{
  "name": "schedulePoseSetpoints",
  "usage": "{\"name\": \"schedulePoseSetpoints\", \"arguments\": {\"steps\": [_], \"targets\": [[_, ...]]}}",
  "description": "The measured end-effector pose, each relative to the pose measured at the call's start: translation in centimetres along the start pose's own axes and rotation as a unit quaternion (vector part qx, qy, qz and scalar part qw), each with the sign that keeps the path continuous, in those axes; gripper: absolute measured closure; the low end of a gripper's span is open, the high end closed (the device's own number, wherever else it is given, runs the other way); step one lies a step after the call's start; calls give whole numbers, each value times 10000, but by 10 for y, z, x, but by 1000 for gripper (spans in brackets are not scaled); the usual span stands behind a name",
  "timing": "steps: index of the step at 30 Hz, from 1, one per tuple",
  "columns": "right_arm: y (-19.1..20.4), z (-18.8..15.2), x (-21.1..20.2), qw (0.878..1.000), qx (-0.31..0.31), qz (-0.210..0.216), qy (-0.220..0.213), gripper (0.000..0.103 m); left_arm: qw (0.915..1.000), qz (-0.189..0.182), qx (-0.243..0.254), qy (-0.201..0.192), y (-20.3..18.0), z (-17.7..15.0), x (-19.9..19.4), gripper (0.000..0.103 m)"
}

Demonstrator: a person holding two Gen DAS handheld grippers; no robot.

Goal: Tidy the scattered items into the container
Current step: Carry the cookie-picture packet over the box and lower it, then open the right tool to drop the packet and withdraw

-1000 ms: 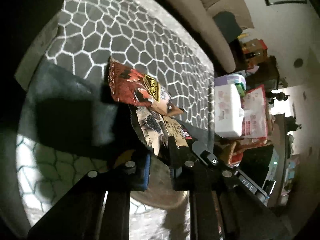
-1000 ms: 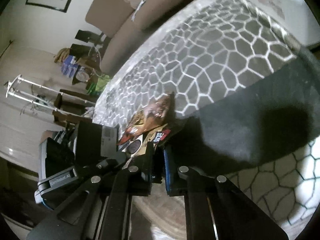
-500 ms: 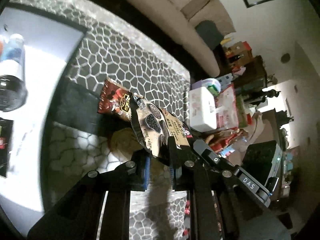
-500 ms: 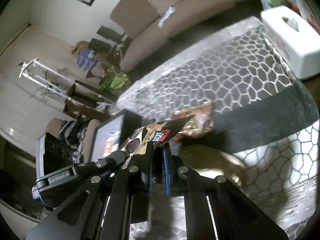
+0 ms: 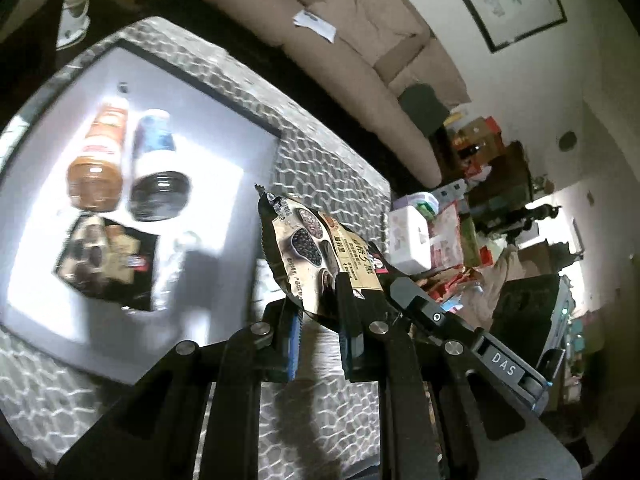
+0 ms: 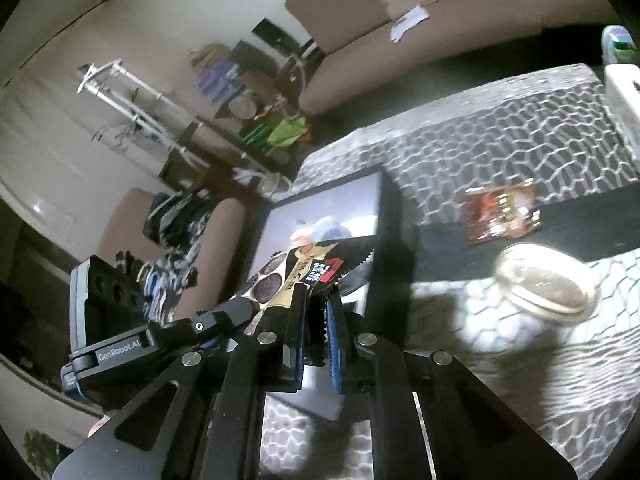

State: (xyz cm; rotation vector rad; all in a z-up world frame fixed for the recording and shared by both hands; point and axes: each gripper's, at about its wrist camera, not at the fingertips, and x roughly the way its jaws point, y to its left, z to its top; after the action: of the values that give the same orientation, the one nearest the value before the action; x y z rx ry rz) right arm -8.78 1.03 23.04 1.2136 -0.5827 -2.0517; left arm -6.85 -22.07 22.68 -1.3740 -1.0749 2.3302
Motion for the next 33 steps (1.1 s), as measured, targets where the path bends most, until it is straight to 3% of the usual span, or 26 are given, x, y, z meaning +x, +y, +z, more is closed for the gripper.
{"name": "schedulePoseSetpoints", "arguments": {"steps": [6, 13, 30, 33], "targets": [[40, -26, 52, 9994, -148, 99, 306, 95, 9995, 274, -115, -110, 57, -2, -41, 88], [55, -47, 113, 9978, -203, -17, 630, 95, 9982, 503, -334, -58, 120, -3, -50, 88], [26, -57, 189, 9901, -411, -877, 1020, 91, 9943, 858, -410, 486, 185, 11, 17, 88], [27, -59, 199, 9860, -588, -1119, 1089, 91, 9917, 1030, -328, 701, 189, 13, 28, 82]]}}
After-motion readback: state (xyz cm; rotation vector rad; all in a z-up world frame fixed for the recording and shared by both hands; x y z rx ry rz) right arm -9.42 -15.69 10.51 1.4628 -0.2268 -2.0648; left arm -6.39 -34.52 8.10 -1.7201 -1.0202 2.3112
